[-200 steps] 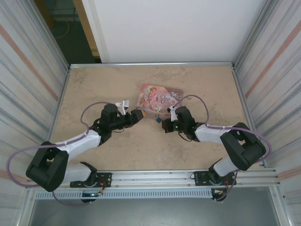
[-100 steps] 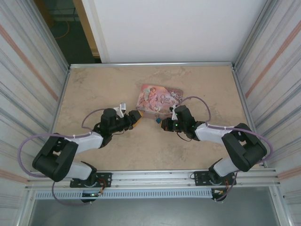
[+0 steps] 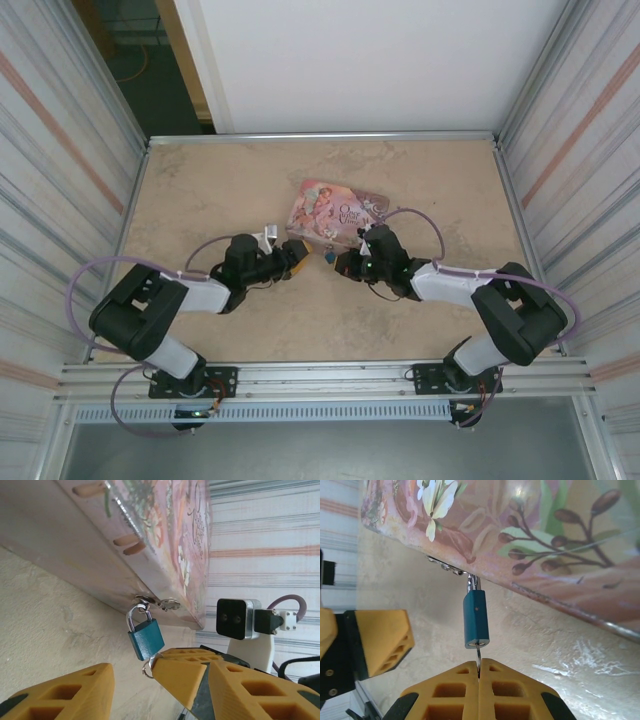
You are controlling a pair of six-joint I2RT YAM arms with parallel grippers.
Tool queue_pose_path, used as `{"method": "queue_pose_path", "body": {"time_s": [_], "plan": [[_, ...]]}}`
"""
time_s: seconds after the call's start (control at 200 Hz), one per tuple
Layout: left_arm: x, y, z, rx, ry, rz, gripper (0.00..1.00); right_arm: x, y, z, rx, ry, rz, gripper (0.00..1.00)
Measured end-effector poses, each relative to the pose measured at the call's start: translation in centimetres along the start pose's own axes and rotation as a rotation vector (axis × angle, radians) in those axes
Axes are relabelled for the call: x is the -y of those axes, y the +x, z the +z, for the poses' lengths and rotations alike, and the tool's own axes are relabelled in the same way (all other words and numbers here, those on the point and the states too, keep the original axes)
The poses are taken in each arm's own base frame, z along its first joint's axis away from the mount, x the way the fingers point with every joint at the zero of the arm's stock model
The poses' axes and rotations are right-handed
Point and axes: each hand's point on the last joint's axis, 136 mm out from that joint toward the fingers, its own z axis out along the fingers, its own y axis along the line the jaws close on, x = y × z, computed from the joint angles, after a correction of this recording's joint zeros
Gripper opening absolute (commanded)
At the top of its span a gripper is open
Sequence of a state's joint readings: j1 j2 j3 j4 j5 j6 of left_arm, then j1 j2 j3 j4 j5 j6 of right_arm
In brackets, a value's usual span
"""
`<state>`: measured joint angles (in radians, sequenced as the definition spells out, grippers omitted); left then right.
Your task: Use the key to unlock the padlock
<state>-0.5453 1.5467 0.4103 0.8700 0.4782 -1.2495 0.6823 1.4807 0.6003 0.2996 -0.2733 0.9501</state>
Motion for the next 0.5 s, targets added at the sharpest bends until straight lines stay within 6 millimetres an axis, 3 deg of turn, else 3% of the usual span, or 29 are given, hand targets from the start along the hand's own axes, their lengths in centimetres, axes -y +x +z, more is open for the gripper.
{"method": "queue_pose_path", "body": {"time_s": [0.316,0.501], "plan": [[-1.4,1.1,1.7,-0.038,-0.016,-0.055,0.49,0.0,0.2,0.5,0.001,-0.002,0.031,0.00],[-1.0,2.0,2.7,-0.065,-0.005,-0.058,0.48,-0.3,0.1,0.8,0.002,-0.007,0.034,0.00]]}}
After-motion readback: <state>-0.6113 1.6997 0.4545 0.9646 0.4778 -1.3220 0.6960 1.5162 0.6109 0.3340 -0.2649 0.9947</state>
